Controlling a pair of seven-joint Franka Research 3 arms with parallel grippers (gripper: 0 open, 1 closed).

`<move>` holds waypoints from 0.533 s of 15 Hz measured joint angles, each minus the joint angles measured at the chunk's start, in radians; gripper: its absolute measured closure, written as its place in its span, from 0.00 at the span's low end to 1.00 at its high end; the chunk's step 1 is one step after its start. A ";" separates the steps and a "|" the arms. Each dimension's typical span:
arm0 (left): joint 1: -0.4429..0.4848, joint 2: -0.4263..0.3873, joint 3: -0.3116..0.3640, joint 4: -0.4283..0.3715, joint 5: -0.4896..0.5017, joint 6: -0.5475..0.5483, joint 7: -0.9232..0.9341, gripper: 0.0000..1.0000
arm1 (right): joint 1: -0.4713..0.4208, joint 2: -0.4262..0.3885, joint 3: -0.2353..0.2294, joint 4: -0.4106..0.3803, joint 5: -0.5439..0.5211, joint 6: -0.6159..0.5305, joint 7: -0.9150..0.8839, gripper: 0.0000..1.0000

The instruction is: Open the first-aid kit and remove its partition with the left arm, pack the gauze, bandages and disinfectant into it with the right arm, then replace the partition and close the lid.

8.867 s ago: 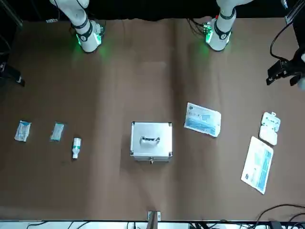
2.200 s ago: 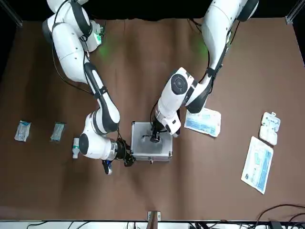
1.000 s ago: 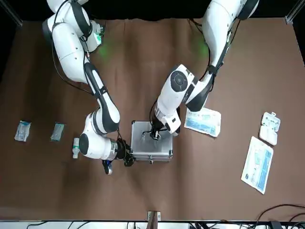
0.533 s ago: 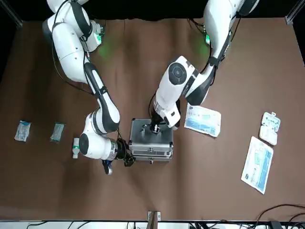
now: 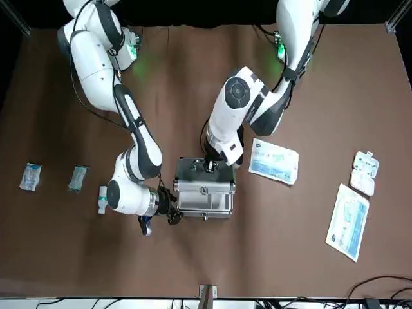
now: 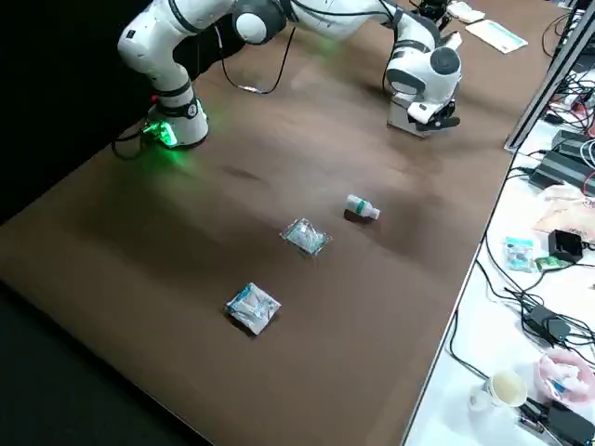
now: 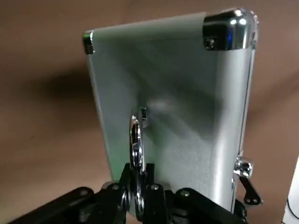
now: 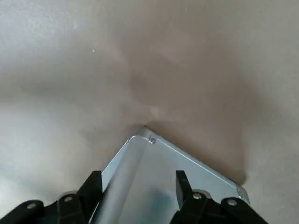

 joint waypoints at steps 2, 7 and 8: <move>0.000 -0.005 -0.002 0.000 0.000 -0.017 -0.005 0.87 | 0.000 0.000 0.000 0.000 0.000 0.000 0.000 0.30; -0.002 -0.011 -0.007 0.002 0.000 -0.052 -0.007 0.87 | 0.000 0.000 0.000 0.001 0.000 0.000 0.000 0.30; -0.003 -0.013 -0.008 0.002 -0.001 -0.062 -0.009 0.87 | 0.000 0.000 0.000 0.001 0.000 0.000 0.000 0.30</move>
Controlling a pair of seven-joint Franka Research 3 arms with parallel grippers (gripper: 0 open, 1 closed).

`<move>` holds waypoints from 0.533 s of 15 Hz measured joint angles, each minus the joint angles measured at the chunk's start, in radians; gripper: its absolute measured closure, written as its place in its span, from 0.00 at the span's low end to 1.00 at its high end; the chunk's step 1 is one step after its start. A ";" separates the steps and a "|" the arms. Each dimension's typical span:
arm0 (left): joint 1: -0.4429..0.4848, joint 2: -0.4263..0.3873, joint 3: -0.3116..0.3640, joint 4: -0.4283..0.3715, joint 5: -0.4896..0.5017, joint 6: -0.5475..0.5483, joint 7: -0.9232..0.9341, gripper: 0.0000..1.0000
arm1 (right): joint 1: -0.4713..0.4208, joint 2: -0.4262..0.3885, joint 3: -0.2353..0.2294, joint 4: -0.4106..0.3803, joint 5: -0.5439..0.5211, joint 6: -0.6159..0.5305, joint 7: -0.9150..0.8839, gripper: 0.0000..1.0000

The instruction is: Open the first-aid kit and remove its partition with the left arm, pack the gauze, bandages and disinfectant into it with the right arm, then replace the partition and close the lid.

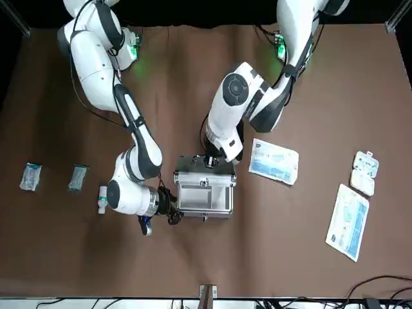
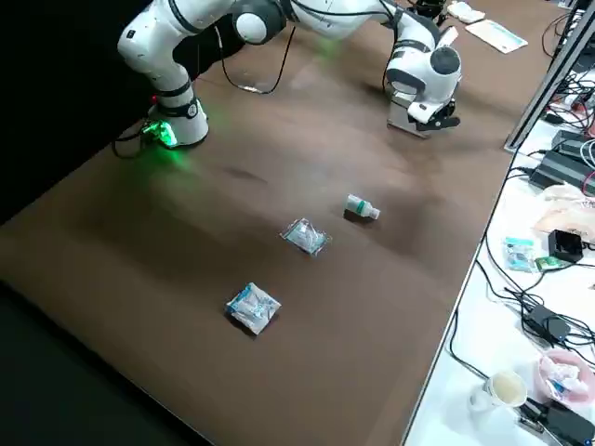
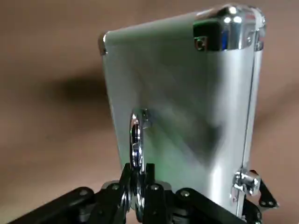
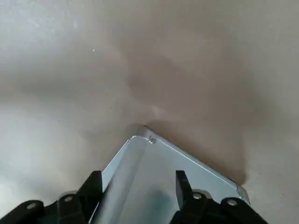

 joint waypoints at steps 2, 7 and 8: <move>-0.002 -0.002 0.000 0.000 0.000 -0.009 -0.003 0.87 | 0.000 0.000 0.000 0.000 0.000 -0.001 0.000 0.30; -0.011 -0.003 0.000 0.000 -0.001 -0.027 -0.004 0.87 | 0.000 0.000 0.000 0.000 0.000 -0.003 0.000 0.30; -0.013 -0.004 0.000 0.000 -0.001 -0.032 -0.005 0.87 | 0.000 0.000 0.000 0.000 0.000 -0.004 0.000 0.30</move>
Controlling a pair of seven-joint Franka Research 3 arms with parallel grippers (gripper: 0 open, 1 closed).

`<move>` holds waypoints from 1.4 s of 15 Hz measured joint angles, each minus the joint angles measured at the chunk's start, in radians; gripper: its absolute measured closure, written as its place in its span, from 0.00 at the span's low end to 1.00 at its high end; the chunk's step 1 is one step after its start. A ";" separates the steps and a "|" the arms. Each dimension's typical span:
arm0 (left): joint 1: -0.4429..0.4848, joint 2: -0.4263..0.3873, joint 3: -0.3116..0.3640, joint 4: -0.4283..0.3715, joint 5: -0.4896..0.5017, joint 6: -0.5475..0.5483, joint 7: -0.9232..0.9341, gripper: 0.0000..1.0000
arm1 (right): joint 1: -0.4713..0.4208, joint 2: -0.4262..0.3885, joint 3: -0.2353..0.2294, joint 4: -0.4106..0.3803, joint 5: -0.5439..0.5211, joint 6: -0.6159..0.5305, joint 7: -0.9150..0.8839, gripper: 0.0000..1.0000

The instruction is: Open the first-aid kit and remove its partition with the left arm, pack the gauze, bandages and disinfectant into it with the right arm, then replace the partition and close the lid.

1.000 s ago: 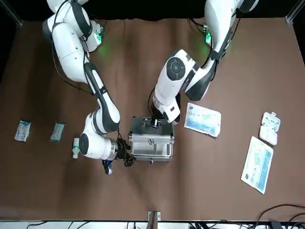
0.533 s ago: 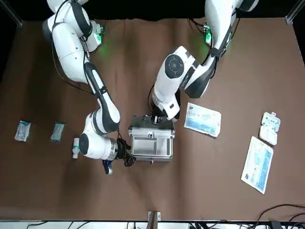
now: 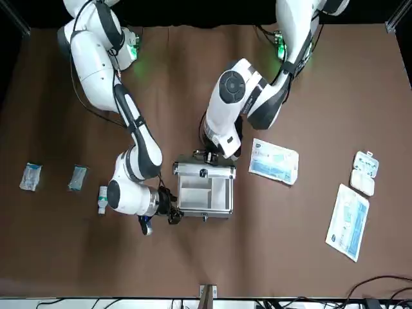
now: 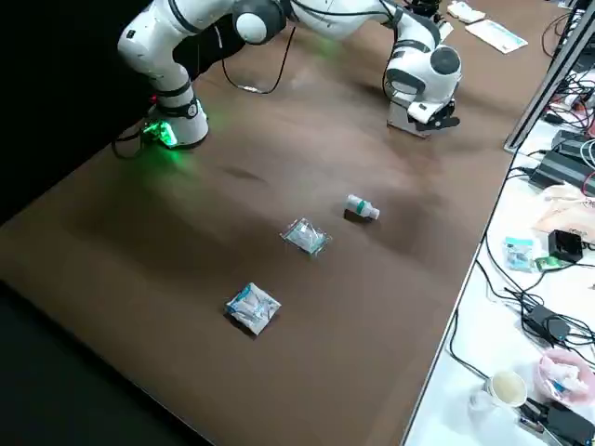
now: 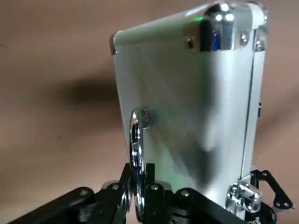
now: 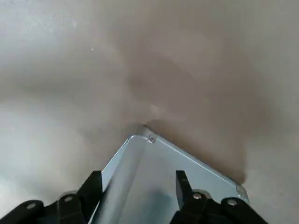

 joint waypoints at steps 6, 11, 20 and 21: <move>-0.011 -0.003 0.003 0.000 0.000 -0.026 -0.023 0.87 | 0.000 0.000 0.000 0.000 0.000 -0.002 0.000 0.30; -0.021 -0.003 0.009 -0.001 0.001 -0.032 -0.028 0.87 | 0.000 0.000 0.000 0.002 0.000 -0.008 0.000 0.30; -0.038 -0.007 0.018 -0.007 0.008 -0.053 -0.045 0.86 | 0.000 0.000 -0.001 0.003 0.000 -0.012 0.001 0.30; -0.042 -0.009 0.018 -0.010 0.012 -0.057 -0.056 0.86 | 0.000 0.000 -0.001 0.003 0.000 -0.013 0.001 0.30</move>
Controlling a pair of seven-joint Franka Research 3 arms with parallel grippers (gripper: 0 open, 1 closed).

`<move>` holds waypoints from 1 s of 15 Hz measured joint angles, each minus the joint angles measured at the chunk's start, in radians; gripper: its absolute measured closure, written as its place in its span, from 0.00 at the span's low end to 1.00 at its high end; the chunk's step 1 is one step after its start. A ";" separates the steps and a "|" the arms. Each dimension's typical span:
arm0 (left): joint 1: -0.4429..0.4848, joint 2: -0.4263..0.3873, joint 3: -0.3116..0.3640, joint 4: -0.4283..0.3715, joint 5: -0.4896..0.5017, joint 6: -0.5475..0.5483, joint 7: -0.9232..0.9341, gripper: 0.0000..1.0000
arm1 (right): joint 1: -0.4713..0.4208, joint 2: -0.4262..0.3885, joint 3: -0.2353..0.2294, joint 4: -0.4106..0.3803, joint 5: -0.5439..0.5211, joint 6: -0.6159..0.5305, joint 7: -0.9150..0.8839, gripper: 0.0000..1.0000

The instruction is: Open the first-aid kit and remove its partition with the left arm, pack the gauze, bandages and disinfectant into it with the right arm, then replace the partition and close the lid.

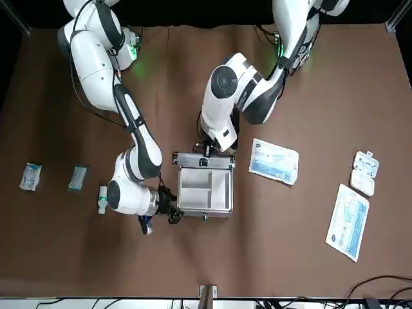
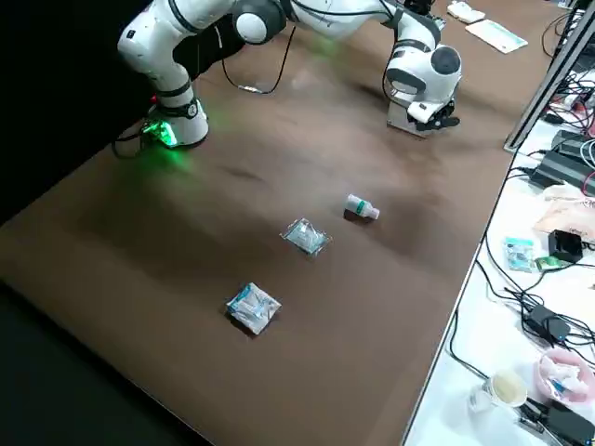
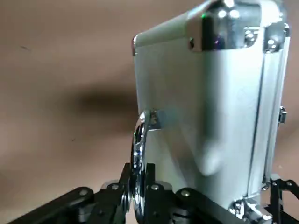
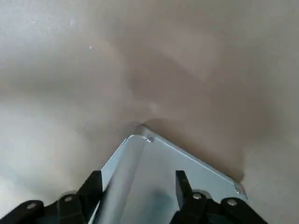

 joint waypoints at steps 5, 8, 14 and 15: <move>-0.020 0.003 -0.010 -0.056 0.007 -0.036 -0.019 0.65 | 0.000 0.001 0.000 0.000 0.001 0.000 0.003 0.30; -0.026 0.007 -0.013 -0.068 0.007 -0.037 -0.032 0.46 | -0.001 0.001 0.000 0.003 0.002 -0.006 0.008 0.29; -0.035 0.005 -0.023 -0.069 0.008 -0.069 -0.052 0.31 | -0.001 0.002 -0.001 0.004 0.003 -0.009 0.011 0.29; -0.039 0.005 -0.022 -0.069 0.009 -0.070 -0.056 0.30 | -0.002 0.002 -0.001 0.004 0.004 -0.010 0.012 0.29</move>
